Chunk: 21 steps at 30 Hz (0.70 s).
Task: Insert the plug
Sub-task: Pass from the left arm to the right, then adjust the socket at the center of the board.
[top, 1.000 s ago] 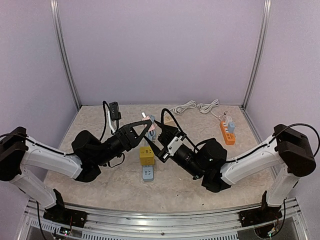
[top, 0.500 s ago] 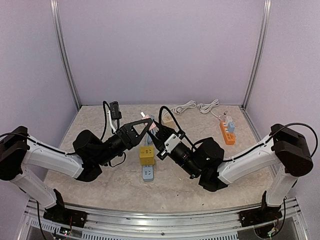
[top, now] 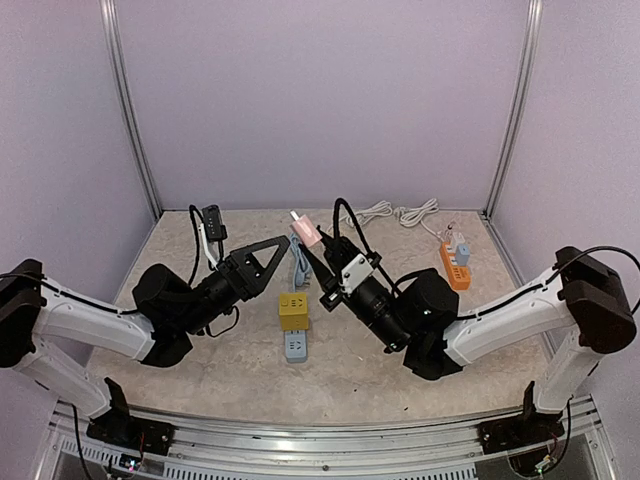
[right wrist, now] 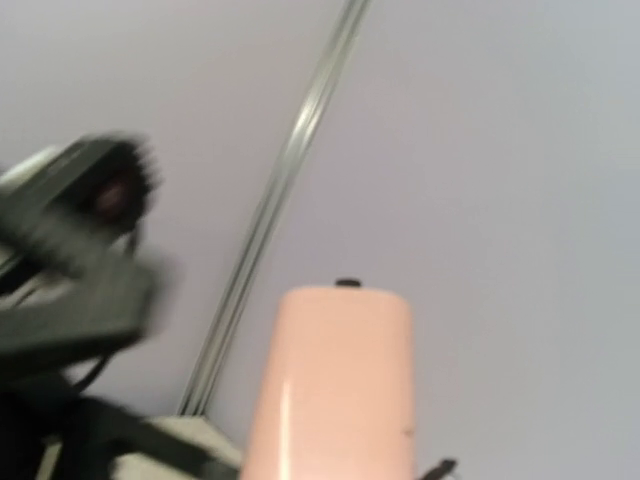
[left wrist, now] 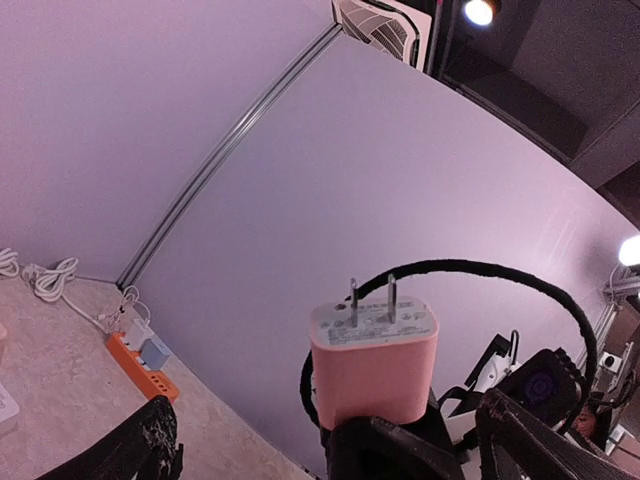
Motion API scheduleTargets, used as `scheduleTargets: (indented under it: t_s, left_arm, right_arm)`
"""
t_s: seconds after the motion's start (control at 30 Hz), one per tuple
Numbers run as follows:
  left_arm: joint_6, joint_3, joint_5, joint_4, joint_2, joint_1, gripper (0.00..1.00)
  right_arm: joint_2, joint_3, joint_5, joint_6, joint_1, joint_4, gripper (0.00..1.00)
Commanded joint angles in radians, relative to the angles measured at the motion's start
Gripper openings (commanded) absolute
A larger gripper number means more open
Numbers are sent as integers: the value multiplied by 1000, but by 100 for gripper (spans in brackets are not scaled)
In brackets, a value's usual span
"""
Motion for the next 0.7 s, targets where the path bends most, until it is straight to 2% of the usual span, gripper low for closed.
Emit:
scheduleTargets:
  t_s: [0.0, 0.07, 0.17, 0.27, 0.37, 0.43, 0.67]
  left_arm:
    - [45, -70, -53, 58, -84, 24, 99]
    - [71, -89, -64, -1, -135, 34, 99]
    - [134, -77, -105, -268, -249, 46, 99]
    - [177, -5, -123, -610, -362, 84, 99]
    - [206, 128, -32, -991, -398, 157, 99]
    - [263, 208, -10, -1171, -390, 174, 99]
    - [449, 355, -33, -1480, -363, 178, 99]
  right_arm:
    - [-99, -19, 60, 24, -1, -34, 4]
    - [-137, -34, 97, 34, -3, -84, 4]
    - [-198, -62, 138, 47, -8, -152, 2]
    - [-268, -82, 170, 69, -17, -245, 1]
    - [-341, -94, 185, 100, -34, -361, 0]
    - [-385, -99, 204, 125, -46, -435, 0]
    - [-533, -127, 227, 196, -91, -624, 0]
